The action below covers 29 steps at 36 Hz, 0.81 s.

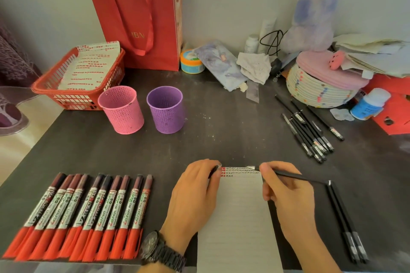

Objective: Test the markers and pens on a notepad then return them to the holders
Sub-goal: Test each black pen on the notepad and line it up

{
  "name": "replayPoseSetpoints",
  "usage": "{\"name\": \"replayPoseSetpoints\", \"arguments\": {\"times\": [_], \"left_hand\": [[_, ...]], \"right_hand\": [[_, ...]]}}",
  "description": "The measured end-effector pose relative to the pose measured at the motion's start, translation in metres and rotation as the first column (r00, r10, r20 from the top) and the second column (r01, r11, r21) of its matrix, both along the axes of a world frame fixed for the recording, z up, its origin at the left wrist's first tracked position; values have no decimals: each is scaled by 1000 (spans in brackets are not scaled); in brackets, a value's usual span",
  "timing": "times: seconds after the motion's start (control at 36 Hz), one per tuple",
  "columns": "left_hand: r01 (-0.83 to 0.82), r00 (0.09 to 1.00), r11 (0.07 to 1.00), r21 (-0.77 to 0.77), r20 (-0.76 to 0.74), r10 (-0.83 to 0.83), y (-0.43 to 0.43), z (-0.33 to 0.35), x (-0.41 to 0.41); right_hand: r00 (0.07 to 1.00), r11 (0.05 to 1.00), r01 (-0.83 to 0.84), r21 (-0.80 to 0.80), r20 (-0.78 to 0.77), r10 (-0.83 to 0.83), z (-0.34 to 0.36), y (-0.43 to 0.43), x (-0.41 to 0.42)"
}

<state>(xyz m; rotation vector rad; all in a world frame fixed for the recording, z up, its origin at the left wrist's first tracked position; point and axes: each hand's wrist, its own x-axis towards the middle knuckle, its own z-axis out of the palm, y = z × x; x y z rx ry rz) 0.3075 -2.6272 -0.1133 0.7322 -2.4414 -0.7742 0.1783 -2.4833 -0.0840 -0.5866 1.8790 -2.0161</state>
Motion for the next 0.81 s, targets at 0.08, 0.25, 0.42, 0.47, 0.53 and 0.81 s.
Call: {"name": "replayPoseSetpoints", "arguments": {"times": [0.08, 0.25, 0.42, 0.47, 0.53, 0.81], "left_hand": [[15, 1000, 1000, -27, 8, -15, 0, 0, 1], [30, 999, 995, -93, 16, -29, 5, 5, 1], [35, 997, 999, -42, 68, -32, 6, 1, 3], [35, 998, 997, -69, 60, -31, 6, 1, 2], [38, 999, 994, -98, 42, -34, 7, 2, 2], [66, 997, 976, -206, -19, -71, 6, -1, 2]], "right_hand": [[994, 997, -34, -73, 104, 42, -7, 9, 3], [999, 999, -26, -46, 19, 27, -11, 13, 5], [1000, 998, -25, -61, 13, 26, -8, 11, 5], [999, 997, -29, -66, 18, 31, -7, 10, 6], [999, 997, -29, -70, 14, 30, -8, 11, 6], [999, 997, -41, -73, -28, 39, -8, 12, 6]]}}
